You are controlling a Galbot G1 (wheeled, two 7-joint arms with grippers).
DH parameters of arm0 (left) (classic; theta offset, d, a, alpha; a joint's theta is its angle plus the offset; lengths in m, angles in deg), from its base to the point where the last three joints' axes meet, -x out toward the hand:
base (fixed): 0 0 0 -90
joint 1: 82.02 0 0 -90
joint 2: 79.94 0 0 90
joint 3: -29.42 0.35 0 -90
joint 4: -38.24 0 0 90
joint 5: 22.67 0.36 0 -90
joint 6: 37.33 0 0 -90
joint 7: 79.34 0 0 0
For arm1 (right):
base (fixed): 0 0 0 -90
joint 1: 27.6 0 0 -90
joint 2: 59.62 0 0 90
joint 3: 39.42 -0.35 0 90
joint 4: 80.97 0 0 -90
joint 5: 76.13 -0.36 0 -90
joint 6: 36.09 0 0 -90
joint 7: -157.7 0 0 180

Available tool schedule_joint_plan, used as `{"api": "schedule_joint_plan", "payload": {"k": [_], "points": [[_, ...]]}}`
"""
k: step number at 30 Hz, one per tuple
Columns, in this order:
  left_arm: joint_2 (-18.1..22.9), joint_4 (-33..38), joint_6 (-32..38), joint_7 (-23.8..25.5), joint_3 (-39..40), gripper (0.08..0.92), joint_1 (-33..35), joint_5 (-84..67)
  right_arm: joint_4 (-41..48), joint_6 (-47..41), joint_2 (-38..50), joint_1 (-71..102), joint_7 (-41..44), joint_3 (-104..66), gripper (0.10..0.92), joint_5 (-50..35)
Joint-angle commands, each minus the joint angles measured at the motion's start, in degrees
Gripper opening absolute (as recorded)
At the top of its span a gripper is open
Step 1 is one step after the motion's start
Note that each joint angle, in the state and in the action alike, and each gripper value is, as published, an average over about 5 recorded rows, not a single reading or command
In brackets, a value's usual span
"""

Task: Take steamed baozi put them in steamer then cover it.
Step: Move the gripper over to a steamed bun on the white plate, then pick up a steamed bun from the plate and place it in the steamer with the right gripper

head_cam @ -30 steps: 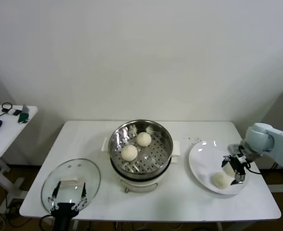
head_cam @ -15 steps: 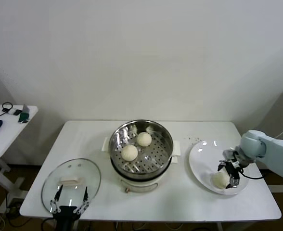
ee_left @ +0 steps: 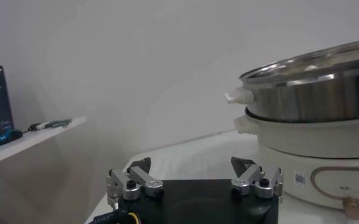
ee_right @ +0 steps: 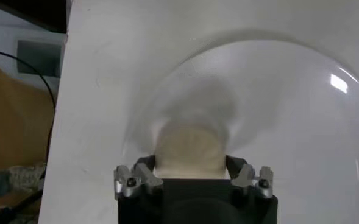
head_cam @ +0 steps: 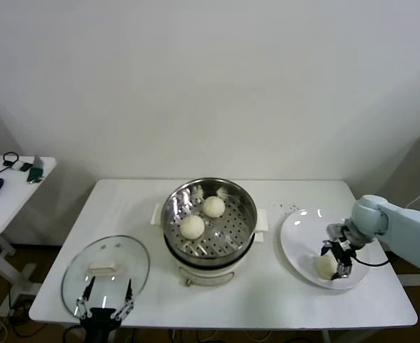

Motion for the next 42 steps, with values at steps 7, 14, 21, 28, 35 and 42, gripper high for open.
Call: {"api": "schedule_joint_plan", "payload": {"k": [7, 14, 21, 28, 35, 42], "points": [[0.0, 0.0, 0.0, 0.0, -0.1, 0.823, -0.1, 0.0, 0.2, 0.9, -0.3, -2.1, 0.2, 0.7, 0.689, -0.5], [0.2, 0.4, 0.1, 0.0, 0.4, 0.823, -0.2, 0.0, -0.1, 8.4, -3.7, -21.6, 2.7, 13.6, 0.687, -3.5], [0.7, 0.4, 1.2, 0.0, 1.0, 0.823, 0.5, 0.9, -4.1, 18.4, -13.2, -42.3, 5.0, 24.9, 0.689, -5.0], [0.8, 0.5, 1.3, -0.2, 0.9, 0.823, 0.6, 0.8, -12.4, 26.7, -19.4, -48.8, 6.3, 26.0, 0.695, -2.9], [0.4, 0.3, 1.1, -0.3, 0.8, 0.823, 0.4, 0.6, -20.4, 29.8, -24.5, -48.0, 7.4, 23.1, 0.704, -3.2], [0.4, 0.3, 0.8, -0.3, 0.8, 0.823, 0.1, 0.6, -17.6, 32.7, -32.2, -44.7, 8.2, 20.2, 0.704, -2.0]]}}
